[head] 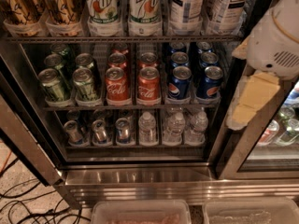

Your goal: Pick blue plastic bottle from top shelf of fridge

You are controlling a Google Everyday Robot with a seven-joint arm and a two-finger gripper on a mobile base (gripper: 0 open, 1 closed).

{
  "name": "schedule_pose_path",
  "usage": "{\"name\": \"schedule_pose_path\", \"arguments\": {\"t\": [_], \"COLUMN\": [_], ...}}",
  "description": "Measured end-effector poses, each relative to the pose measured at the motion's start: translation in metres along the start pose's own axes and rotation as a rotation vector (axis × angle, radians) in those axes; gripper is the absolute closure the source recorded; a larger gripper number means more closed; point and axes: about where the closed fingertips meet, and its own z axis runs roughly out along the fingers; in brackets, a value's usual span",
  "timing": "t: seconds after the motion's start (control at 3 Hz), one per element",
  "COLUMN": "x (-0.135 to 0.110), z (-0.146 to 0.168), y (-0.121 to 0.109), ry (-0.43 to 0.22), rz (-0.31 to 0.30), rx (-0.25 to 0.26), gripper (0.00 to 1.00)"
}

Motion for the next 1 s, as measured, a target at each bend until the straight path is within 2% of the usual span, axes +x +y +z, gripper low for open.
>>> {"name": "schedule_pose_path", "arguments": {"t": [0.67,1.0], "x": [-0.091,-0.119], "z": [0.034,0.057], "y": [0.027,0.059], "ry": [-0.222,-0.359], "rz": [0.087,0.142], "rx": [-0.035,-0.072], "gripper": [0.0,0.0]}}
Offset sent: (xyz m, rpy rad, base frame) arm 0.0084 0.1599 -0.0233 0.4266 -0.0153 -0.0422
